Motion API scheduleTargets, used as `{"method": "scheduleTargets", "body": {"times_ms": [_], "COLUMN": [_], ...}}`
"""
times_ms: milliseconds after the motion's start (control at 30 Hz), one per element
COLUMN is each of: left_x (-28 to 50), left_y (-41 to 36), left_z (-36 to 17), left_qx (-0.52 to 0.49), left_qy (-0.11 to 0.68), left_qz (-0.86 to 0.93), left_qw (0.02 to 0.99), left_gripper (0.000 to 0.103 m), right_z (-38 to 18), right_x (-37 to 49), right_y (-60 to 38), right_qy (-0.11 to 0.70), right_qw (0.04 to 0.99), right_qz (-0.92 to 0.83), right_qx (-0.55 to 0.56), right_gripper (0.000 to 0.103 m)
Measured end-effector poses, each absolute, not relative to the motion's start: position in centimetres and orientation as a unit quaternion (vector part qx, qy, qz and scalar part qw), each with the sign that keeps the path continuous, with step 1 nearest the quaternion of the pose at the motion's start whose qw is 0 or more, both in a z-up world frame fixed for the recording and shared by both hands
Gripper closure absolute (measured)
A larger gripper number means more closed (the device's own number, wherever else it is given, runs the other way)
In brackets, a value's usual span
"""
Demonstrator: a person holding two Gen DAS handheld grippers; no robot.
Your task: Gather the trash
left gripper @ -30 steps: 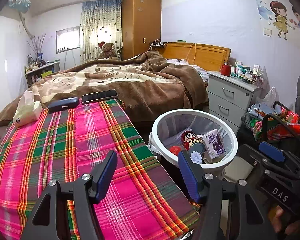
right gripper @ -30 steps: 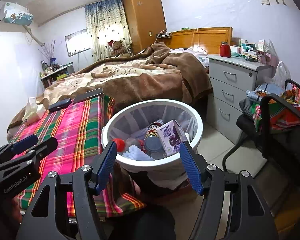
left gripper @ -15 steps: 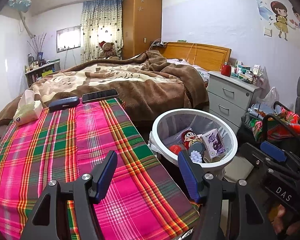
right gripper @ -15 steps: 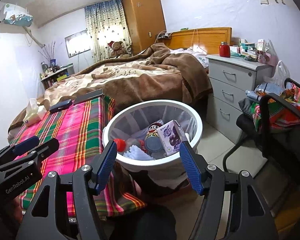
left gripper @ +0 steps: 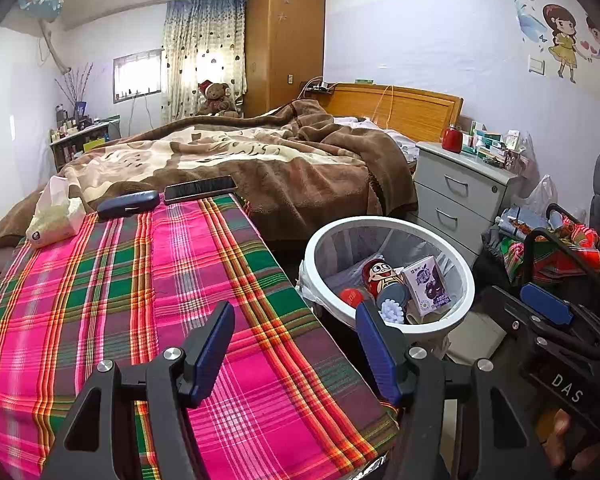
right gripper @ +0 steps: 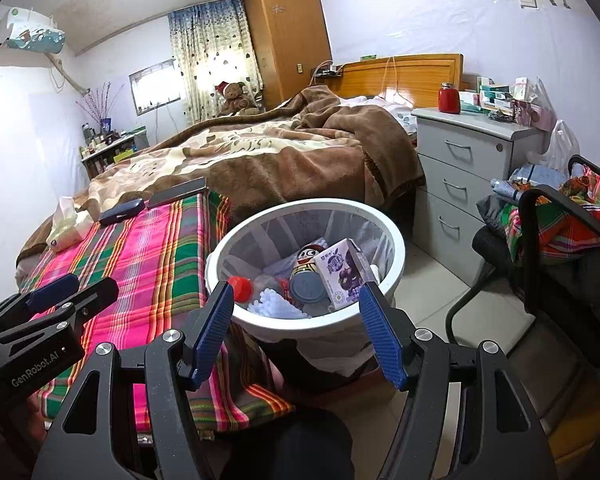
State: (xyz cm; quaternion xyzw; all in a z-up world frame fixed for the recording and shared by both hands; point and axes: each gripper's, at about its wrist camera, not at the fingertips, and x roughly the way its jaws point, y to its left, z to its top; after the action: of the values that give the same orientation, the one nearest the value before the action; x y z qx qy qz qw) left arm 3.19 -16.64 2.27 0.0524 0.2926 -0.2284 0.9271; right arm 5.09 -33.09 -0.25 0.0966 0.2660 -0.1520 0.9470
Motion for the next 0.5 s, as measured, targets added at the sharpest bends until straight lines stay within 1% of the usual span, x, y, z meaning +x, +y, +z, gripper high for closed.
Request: {"method": "scheduleTargets", "body": {"times_ms": [500], "left_x": [3.10], "left_y": [-16.52], "left_z": [2.21], "left_qx": [0.051], "left_qy": [0.293], "left_qz": [-0.228], "left_qw": [0.927], "left_gripper": [0.040], "right_z": [-0.24], "right_x": [4.99], "right_y": [-32.96], "right_qy": [0.266], "right_qw": [0.947], "right_qz": [-0.153], "right_qx": [0.098], "right_gripper": [0.037]}}
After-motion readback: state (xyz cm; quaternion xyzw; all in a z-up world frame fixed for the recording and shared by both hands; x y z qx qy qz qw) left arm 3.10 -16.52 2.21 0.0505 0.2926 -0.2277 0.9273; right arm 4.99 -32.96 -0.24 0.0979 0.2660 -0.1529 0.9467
